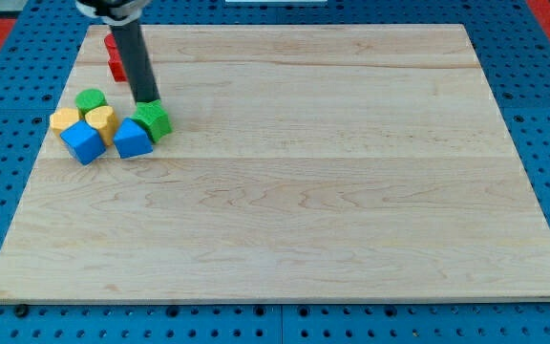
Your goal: Push red blocks to the top left corner of the board
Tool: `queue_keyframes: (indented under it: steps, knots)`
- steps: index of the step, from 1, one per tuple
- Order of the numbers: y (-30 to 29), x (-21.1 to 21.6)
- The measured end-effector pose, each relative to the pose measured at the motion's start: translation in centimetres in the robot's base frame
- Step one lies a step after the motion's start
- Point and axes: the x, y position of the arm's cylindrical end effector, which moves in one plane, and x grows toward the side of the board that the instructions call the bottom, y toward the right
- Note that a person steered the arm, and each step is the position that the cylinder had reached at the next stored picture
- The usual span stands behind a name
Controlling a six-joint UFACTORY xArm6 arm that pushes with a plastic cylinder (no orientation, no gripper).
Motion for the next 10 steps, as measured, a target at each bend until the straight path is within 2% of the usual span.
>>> queue_keyframes:
  steps: [4,7,8,10]
  knots:
    - [-0.4,-1.6]
    - [-2.9,-7.6]
    - [-3.1,-7.7]
    - [-9.3,-9.0]
